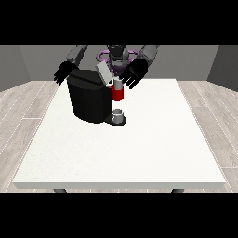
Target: Insert the coffee pod into the coffee machine and close the lid
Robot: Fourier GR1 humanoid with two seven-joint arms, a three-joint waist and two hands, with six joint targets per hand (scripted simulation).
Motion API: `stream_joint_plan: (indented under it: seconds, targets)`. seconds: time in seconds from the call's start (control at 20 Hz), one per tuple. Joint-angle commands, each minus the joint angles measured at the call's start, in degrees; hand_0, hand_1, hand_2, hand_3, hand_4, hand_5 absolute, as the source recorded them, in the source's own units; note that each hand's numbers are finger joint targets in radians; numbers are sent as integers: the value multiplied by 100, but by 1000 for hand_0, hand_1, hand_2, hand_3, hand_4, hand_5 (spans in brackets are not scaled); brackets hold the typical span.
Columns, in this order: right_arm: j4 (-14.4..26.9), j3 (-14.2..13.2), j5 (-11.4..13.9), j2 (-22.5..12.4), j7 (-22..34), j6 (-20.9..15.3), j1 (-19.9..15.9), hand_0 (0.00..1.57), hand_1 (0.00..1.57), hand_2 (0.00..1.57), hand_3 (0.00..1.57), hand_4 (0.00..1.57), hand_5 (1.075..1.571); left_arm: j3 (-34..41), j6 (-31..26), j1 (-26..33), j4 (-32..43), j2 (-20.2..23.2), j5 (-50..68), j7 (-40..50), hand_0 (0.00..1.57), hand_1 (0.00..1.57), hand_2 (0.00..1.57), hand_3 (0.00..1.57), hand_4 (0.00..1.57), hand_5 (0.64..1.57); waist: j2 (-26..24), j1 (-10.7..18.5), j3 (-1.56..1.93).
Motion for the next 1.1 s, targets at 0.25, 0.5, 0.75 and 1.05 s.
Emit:
stream_joint_plan:
  seconds: [0.25,0.5,0.75,1.05]
  targets:
    - [48,-160,-114,-52,-222,56,-112,0,0,0,0,448,1571,52,21,-135,38,16,-65,55,1230,1230,1274,1180,481,1571,221,-53,1]
    - [28,-67,12,-120,86,13,-206,0,0,0,0,445,1571,27,45,-69,90,-173,-93,103,1211,1211,1239,1123,460,1571,130,-16,-1]
    - [174,-200,-94,-57,11,-36,-19,0,0,0,0,418,1571,-171,158,220,-22,-347,-268,-15,1134,1134,1170,999,457,1571,-28,161,1]
    - [75,-9,53,41,-213,-56,-4,0,0,0,0,401,1571,-79,88,-18,2,-6,-331,-93,1051,1051,1118,953,365,1571,107,103,1]
